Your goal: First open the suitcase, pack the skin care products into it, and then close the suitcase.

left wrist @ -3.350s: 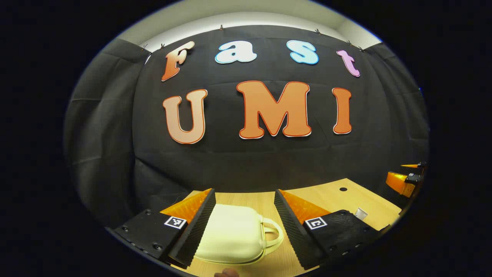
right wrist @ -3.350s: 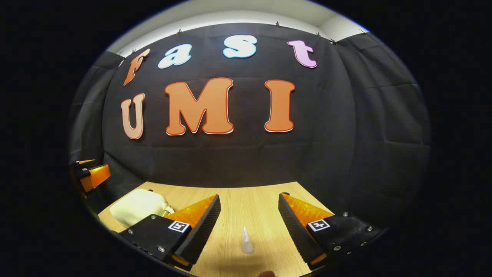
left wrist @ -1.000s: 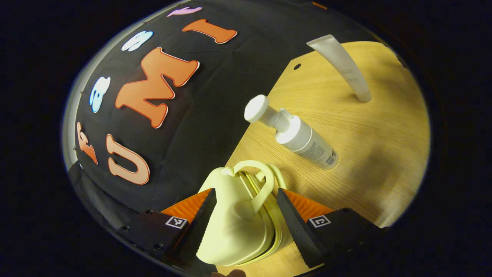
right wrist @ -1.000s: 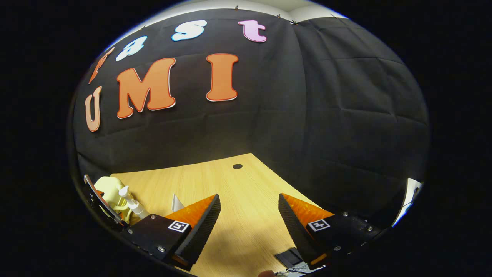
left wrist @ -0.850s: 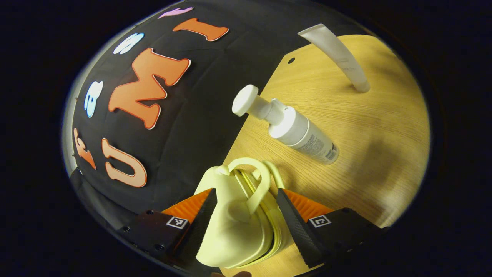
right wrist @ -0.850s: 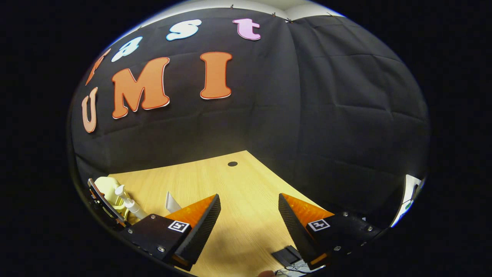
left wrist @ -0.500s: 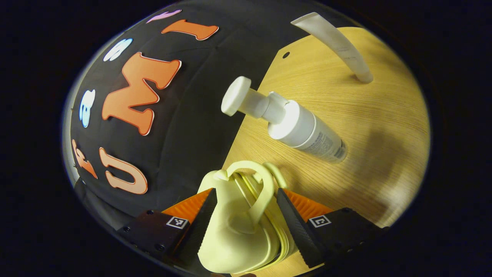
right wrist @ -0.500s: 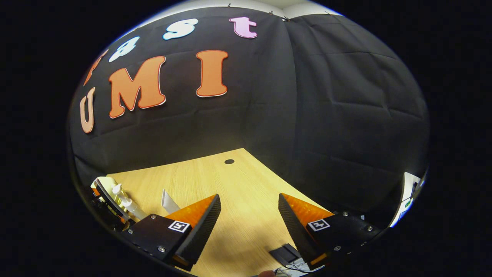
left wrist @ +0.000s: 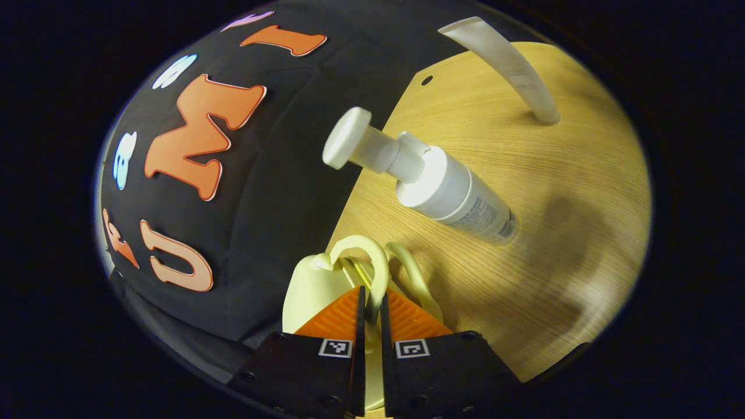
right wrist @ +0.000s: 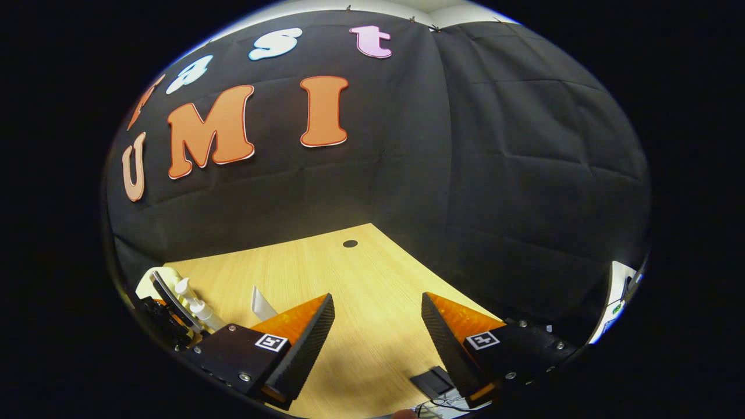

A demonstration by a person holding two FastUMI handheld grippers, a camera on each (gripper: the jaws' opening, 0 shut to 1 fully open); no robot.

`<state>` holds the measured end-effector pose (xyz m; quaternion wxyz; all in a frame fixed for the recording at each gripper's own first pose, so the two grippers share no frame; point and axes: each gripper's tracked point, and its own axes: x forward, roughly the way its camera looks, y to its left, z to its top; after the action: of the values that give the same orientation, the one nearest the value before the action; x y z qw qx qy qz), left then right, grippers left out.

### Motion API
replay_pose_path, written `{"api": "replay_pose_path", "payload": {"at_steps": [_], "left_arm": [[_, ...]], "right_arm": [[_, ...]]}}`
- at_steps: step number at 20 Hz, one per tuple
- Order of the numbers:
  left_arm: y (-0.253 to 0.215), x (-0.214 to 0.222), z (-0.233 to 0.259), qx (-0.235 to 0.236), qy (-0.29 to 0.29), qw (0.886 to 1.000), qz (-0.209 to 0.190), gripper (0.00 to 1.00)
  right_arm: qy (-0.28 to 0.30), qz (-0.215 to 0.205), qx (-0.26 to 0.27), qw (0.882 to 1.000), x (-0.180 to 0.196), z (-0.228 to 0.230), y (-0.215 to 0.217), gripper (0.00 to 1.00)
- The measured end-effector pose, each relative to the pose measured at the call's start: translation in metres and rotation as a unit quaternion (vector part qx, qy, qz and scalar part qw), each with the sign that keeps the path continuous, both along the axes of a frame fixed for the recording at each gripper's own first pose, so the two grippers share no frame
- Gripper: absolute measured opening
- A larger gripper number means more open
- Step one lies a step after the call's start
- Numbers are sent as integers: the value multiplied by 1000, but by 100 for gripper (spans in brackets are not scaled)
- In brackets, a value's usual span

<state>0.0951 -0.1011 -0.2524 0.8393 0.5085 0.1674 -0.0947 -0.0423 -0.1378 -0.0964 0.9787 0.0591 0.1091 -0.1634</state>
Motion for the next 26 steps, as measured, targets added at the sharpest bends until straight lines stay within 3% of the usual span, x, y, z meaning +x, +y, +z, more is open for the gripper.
{"api": "replay_pose_path", "payload": {"at_steps": [1,5,9,13,17,21,23,24,26], "left_arm": [[0,-4,5,-7,8,1000,3,7],[4,-6,17,-115,60,991,29,7],[15,-2,49,-255,97,960,61,7],[44,-10,95,-323,113,938,45,7],[107,-14,149,-383,126,915,19,7],[200,-14,192,-432,132,892,-4,7],[251,-11,198,-452,134,882,-12,7],[279,-8,196,-458,129,879,-10,7],[329,0,184,-474,120,872,-4,7]], "right_arm": [[-2,4,-5,1000,2,3,2,95],[-18,20,-23,999,20,24,15,95],[-30,40,-19,999,47,39,38,95],[-41,46,-16,998,59,62,69,96],[-50,27,-23,998,59,87,108,95],[-59,0,-1,998,50,101,158,95],[-61,-17,-8,998,46,106,178,95],[-62,-24,-7,998,44,108,186,100],[-64,-27,2,998,44,113,206,95]]}}
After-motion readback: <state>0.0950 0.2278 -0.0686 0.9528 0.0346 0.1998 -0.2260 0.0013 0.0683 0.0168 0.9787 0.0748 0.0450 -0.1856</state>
